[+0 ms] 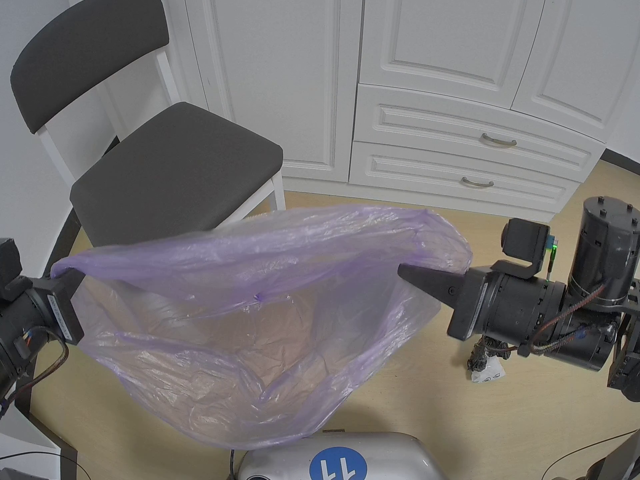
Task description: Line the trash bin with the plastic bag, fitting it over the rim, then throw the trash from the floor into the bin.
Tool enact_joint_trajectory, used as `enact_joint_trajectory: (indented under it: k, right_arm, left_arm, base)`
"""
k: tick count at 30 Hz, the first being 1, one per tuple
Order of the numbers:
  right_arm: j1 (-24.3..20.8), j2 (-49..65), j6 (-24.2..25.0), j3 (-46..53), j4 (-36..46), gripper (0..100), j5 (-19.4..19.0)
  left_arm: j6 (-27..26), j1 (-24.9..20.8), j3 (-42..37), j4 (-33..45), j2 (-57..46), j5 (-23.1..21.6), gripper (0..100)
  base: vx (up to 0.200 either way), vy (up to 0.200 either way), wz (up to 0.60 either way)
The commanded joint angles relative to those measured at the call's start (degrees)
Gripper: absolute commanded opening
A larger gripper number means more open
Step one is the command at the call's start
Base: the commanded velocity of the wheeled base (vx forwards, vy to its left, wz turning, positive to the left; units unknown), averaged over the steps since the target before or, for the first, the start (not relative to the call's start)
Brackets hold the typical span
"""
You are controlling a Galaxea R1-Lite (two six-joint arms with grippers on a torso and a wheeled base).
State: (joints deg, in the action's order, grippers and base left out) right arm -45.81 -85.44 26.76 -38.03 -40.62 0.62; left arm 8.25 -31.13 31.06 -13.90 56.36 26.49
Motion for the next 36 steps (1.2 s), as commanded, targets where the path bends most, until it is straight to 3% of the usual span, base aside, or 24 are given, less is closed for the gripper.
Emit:
enact_joint_trajectory:
  k: [1, 9, 17, 23, 31, 36]
  right_arm:
    - [-3.3, -0.2, -0.1, 0.5, 0.0, 0, 1.0]
    - [-4.5, -1.6, -0.1, 0.9, -0.4, 0, 1.0]
    - [-4.5, -2.6, 0.1, 0.6, -1.0, 0, 1.0]
    - [-4.4, -2.3, 0.1, 0.6, -1.0, 0, 1.1]
    - [-0.3, -2.1, 0.0, 0.2, -1.0, 0, 0.4]
    - [2.3, -3.5, -0.1, -0.2, -1.0, 0, 0.3]
  left_arm:
    - [3.0, 0.2, -3.4, -0.3, -3.7, 0.0, 0]
    - [4.3, 3.3, -7.2, -0.3, -9.2, -0.3, 0]
    - [4.8, 5.6, -8.9, 0.3, -17.8, -7.7, 0]
    - [4.8, 5.6, -7.5, -0.3, -15.4, -9.6, 0]
    - [4.8, 5.5, -4.1, -1.0, -8.9, -13.7, 0]
    - [5.5, 5.6, -3.3, -6.8, -2.3, -16.8, 0]
  base:
    - [0.0, 0.0, 0.0]
    - [0.0, 0.0, 0.0]
    - [0.0, 0.0, 0.0]
    - [0.0, 0.0, 0.0]
    - [0.0, 0.0, 0.0]
    - [0.0, 0.0, 0.0]
